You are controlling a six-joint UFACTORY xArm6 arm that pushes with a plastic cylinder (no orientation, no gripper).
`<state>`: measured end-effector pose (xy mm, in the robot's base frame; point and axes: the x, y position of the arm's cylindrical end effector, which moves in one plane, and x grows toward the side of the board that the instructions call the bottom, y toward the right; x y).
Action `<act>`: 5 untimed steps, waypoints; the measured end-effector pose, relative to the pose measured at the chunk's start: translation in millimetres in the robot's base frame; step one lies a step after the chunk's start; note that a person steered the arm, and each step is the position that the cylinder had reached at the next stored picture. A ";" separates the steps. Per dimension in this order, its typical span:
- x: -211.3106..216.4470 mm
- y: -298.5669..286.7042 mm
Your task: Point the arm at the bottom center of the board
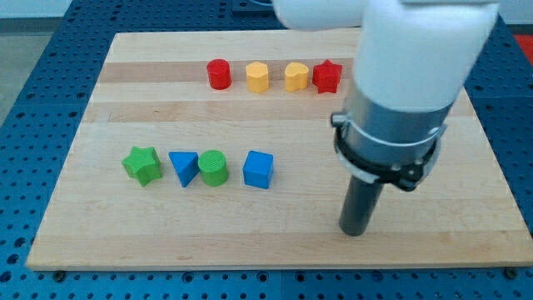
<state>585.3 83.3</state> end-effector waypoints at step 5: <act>32.9 -143.5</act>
<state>618.2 -60.2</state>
